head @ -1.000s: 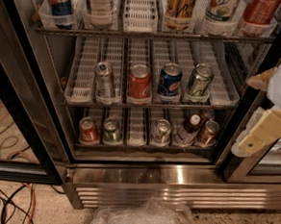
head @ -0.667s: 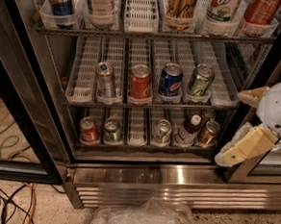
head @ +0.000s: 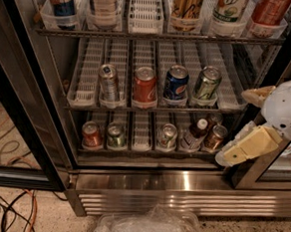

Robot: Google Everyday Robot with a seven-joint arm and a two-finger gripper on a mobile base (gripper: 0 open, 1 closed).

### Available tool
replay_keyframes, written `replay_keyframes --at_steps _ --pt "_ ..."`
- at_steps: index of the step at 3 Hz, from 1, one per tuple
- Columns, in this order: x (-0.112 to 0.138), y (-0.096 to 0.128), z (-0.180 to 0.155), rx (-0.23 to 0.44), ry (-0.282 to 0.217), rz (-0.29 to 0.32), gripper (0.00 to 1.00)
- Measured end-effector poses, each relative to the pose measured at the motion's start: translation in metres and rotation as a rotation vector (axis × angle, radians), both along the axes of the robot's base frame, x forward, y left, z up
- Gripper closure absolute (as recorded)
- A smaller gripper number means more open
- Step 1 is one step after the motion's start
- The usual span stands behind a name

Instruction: Pick blue plastic bottle from bottom shelf of fridge

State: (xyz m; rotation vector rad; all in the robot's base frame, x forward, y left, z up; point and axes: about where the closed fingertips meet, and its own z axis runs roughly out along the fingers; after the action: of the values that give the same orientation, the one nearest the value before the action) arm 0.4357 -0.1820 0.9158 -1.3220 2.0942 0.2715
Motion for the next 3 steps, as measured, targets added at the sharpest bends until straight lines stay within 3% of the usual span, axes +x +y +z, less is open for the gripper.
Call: replay_keyframes --at_steps 1,3 --pt "0.004 0.011 -0.014 0.076 -0.012 -0.028 0.0" --pt "-0.005 0.076 -0.108 0.387 -0.006 -0.137 0.0"
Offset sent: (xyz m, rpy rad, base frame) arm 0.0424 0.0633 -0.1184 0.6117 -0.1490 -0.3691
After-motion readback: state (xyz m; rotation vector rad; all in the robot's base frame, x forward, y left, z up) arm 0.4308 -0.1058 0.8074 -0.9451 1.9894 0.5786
